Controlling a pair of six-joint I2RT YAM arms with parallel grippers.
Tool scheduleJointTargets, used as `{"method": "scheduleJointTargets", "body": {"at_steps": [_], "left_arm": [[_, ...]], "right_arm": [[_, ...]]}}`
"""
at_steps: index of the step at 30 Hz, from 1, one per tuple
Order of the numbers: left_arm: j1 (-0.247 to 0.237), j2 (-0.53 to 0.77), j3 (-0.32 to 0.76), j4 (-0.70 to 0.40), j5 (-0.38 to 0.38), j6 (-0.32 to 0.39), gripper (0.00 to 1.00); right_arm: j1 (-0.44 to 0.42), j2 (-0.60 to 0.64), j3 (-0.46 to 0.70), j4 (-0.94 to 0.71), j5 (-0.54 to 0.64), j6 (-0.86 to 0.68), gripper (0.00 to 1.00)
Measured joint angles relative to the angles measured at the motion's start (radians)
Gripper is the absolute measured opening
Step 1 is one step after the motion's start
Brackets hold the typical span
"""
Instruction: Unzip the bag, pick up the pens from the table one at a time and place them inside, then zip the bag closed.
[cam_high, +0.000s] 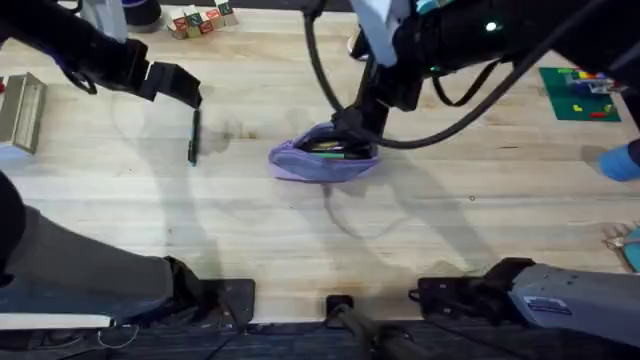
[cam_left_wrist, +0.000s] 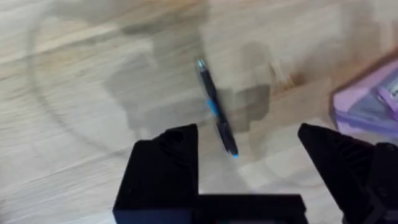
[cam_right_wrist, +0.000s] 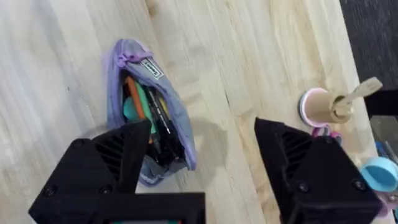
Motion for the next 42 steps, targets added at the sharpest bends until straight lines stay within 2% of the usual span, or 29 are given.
{"method": "scheduleJointTargets", "body": {"at_steps": [5,10,17,26,42], "left_arm": [[-0.046,0.0,-0.019,0.074,-0.064,-0.078,0.995],[-0.098,0.0,-0.119,0.152,-0.13,-0.154,0.996],[-0.099,0.0,-0.22,0.289,-0.159,-0.228,0.996],[-0.102,0.0,-0.315,0.392,-0.174,-0.249,0.995],[-0.108,0.077,-0.29,0.394,-0.207,-0.256,0.996]], "right_arm": [[-0.024,-0.002,0.0,0.0,0.0,0.003,0.996],[-0.03,-0.002,0.0,0.0,0.0,0.011,0.995],[-0.03,-0.002,0.0,-0.003,0.0,0.027,0.996],[-0.03,-0.002,0.0,-0.003,0.0,0.03,0.996],[-0.03,-0.002,0.0,-0.003,0.0,0.034,0.996]]}}
